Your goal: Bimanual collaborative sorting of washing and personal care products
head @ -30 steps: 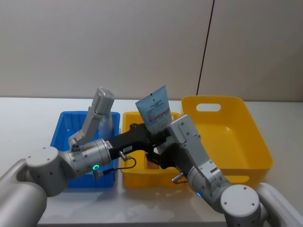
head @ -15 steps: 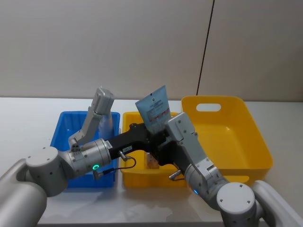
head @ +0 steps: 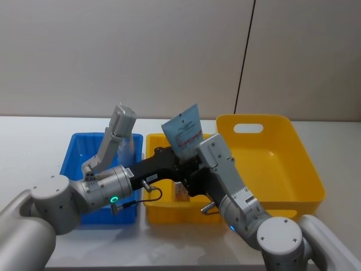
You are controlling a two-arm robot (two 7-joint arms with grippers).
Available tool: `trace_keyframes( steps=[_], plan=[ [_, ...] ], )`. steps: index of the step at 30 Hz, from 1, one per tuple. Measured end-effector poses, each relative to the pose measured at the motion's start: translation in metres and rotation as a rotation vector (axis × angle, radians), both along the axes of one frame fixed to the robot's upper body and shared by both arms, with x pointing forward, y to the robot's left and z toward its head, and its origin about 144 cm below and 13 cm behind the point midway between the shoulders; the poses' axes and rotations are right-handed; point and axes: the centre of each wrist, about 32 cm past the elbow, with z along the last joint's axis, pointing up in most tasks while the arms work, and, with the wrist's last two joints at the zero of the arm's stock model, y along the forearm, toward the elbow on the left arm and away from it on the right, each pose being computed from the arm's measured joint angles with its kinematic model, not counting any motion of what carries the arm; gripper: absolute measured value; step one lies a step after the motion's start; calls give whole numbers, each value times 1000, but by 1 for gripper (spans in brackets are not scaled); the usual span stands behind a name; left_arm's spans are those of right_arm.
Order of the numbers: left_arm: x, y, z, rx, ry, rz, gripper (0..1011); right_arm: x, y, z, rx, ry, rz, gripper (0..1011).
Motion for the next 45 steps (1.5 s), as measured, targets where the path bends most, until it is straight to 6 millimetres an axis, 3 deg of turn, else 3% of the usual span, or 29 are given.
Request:
trace_keyframes(
  steps=[10,20,34,45],
  plan=[
    [0,0,0,0,0,0,759,0,0,0,1,0,-2,472],
    [0,0,0,0,0,0,1001,2,-4,0,19,-5,-47,408],
    [0,0,0,0,0,0,1001,11,-26,3,56,-50,-204,347],
    [0,0,0,0,0,0,1001,25,-51,17,138,-120,-373,328]
  ],
)
